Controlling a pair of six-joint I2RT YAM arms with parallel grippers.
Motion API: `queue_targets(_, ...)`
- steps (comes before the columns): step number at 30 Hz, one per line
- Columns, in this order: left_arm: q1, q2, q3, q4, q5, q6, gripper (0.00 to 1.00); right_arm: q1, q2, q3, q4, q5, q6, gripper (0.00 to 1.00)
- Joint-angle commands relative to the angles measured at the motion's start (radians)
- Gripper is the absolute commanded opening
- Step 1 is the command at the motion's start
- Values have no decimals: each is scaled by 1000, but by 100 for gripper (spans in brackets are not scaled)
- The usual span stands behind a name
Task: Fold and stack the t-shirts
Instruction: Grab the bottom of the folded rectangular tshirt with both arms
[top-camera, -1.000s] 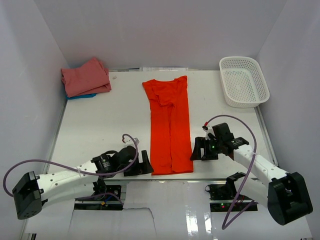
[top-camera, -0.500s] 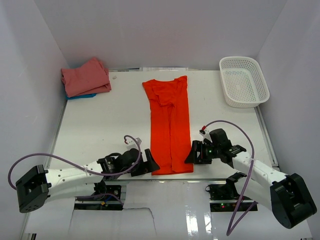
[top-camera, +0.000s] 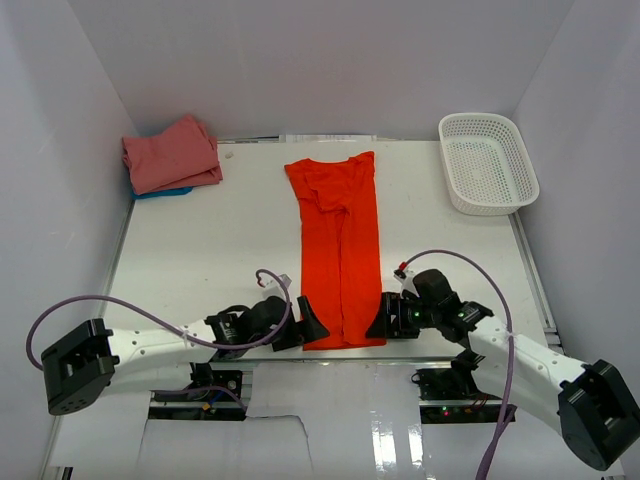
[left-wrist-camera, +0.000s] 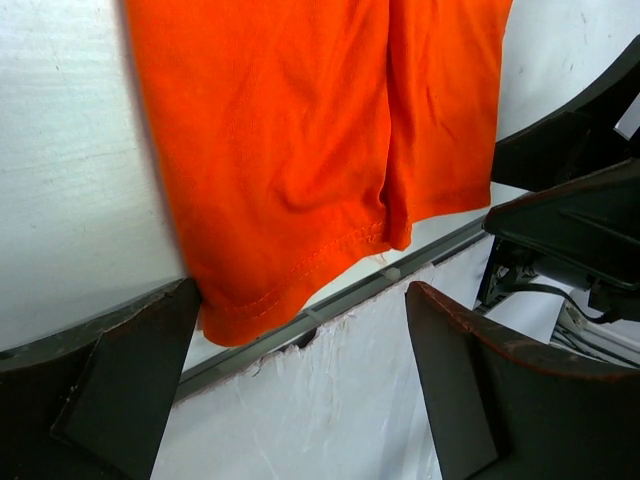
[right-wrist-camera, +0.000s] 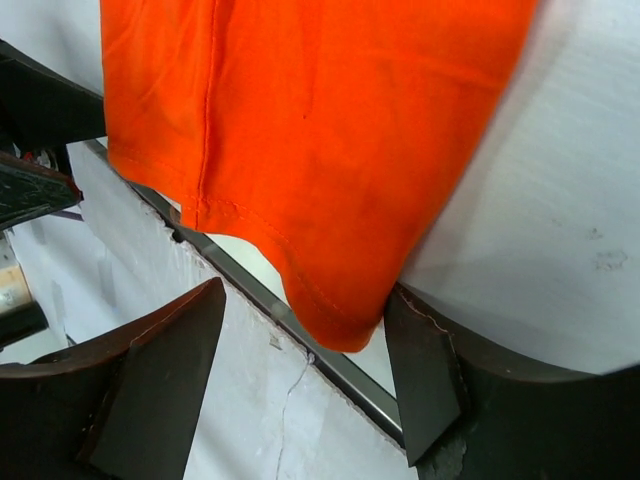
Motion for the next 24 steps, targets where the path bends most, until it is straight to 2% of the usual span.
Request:
queue_targets(1,-15,-3,-61,-104,19,-12,96,12,-36,-54,-170,92,10,71)
queue_targets(6,-25,15,-73,-91,36,-20,94,12,-41,-87,-155,82,18,62)
queue_targets(13,-42,61,-94,-82,31,-37,91,14,3,-98,-94,98,24,58)
queue_targets(14,-42,58,-110,-82,25,-52,91,14,7,-97,-94,105,24,52)
queue_targets(16,-42,38,-132,-82,16,-70,88,14,15,-94,-92,106,20,45)
queue_targets(18,-42,-17,-159,-87,10,-95,81,14,21,-92,-94,106,17,36)
queue_targets(20,-42,-78,-196,-91,7,-113,78,14,19,-89,-101,103,15,32)
queue_targets(24,-42,-130,-205,-146,13,-112,78,15,0,-80,-133,114,15,31)
